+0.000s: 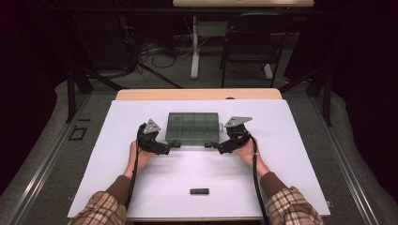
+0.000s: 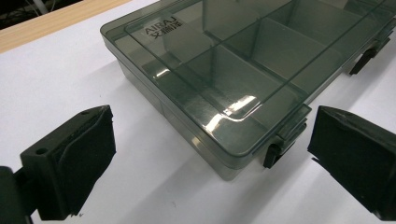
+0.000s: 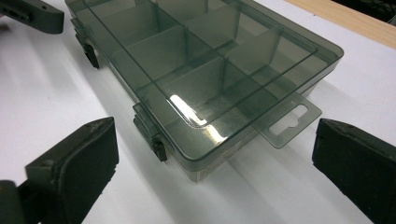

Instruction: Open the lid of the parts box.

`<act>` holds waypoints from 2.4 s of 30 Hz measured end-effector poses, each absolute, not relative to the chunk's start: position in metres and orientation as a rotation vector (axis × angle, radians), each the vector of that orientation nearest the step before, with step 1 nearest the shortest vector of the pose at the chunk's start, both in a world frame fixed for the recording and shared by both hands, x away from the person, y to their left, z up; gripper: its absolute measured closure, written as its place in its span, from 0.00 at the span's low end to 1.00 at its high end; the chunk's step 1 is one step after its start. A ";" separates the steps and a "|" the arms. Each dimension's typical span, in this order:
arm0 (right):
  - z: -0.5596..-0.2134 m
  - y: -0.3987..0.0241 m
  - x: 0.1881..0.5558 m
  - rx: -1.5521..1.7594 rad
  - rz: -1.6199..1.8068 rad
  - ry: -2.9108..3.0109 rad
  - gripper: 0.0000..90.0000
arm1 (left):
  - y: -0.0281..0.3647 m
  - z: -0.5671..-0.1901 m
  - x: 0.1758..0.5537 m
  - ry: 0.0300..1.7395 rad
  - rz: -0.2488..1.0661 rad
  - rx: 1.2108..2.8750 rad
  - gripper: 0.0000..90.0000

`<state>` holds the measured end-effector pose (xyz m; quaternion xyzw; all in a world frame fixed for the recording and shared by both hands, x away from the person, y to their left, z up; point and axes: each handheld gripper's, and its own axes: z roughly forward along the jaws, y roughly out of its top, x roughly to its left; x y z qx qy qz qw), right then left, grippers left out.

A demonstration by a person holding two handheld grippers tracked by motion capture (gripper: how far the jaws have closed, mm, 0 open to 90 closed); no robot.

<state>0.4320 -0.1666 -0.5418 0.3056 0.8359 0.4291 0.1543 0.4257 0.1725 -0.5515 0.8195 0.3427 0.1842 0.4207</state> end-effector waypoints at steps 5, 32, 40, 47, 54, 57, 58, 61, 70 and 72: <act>-0.545 -0.163 0.432 0.870 1.220 2.427 0.05 | 0.169 -0.553 0.426 0.840 0.445 2.083 0.04; -0.552 -0.154 0.429 0.900 1.135 2.434 0.30 | 0.163 -0.560 0.422 0.794 0.435 2.139 0.24; -0.552 -0.154 0.428 0.900 1.131 2.433 0.31 | 0.164 -0.561 0.421 0.799 0.433 2.137 0.25; -0.551 -0.157 0.428 0.923 1.165 2.428 0.34 | 0.165 -0.560 0.421 0.800 0.433 2.135 0.27; -0.551 -0.157 0.428 0.926 1.170 2.424 0.36 | 0.165 -0.561 0.421 0.807 0.433 2.127 0.29; -0.550 -0.158 0.428 0.939 1.189 2.418 0.38 | 0.165 -0.561 0.420 0.807 0.434 2.125 0.30; -0.550 -0.159 0.428 0.942 1.194 2.418 0.38 | 0.165 -0.561 0.420 0.808 0.433 2.123 0.30; -0.550 -0.159 0.428 0.939 1.195 2.416 0.39 | 0.165 -0.560 0.419 0.802 0.437 2.121 0.31; -0.548 -0.161 0.428 0.943 1.207 2.409 0.44 | 0.165 -0.558 0.417 0.809 0.455 2.123 0.34; -0.548 -0.162 0.428 0.944 1.213 2.407 0.45 | 0.165 -0.558 0.417 0.813 0.459 2.117 0.34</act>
